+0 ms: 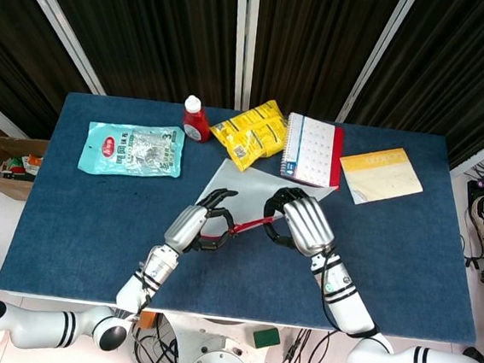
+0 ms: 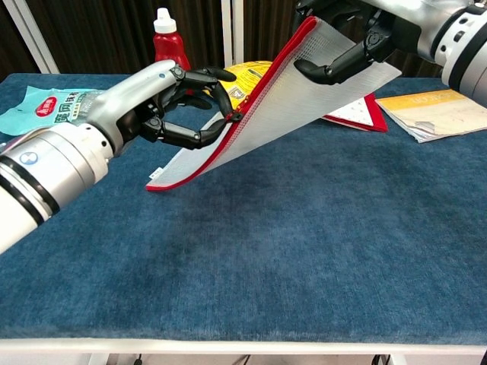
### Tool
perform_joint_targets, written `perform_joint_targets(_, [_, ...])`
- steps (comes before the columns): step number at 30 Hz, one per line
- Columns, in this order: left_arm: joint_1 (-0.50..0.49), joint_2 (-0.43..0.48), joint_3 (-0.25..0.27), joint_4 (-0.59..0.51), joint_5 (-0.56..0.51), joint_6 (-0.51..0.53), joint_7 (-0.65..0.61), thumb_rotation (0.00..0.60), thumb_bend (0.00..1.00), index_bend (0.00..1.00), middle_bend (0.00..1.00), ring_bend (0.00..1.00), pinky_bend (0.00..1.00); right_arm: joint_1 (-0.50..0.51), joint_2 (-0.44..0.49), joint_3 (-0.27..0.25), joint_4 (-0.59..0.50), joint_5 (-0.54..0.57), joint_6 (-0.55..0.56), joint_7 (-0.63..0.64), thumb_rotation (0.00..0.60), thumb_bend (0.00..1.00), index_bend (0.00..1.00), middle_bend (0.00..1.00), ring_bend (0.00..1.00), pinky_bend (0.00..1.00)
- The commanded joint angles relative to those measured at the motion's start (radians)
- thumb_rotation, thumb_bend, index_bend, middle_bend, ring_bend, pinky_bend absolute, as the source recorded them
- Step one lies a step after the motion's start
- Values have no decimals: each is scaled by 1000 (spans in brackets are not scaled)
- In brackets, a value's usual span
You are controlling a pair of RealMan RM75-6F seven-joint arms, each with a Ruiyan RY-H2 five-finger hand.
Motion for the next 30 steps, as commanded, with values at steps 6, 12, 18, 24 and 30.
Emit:
perform_joint_targets(6, [46,12,34,64,34,60,31,600,541,594,92,35,158,-34,64,-2,-43,-39,26,39,600,488,929,580,314,373])
perform_joint_targets(12, [81,19,41,122,20,80,36,600,542,594,91,35,158,-62,123,-8,-75,-73,40,93,600,489,935,586,320,375])
perform_joint_targets(18, [111,25,37,176,-2,90,24,600,543,594,91,35,158,-86,169,-23,-89,-109,43,149,600,489,935,589,322,377])
perform_joint_targets(24, [151,44,41,198,-16,108,6,600,544,594,91,35,158,-98,194,-33,-92,-146,43,187,600,488,936,590,326,379])
perform_joint_targets(30, [192,62,51,212,-22,127,-7,600,545,594,91,35,158,-99,192,-33,-81,-161,37,211,600,489,938,593,330,379])
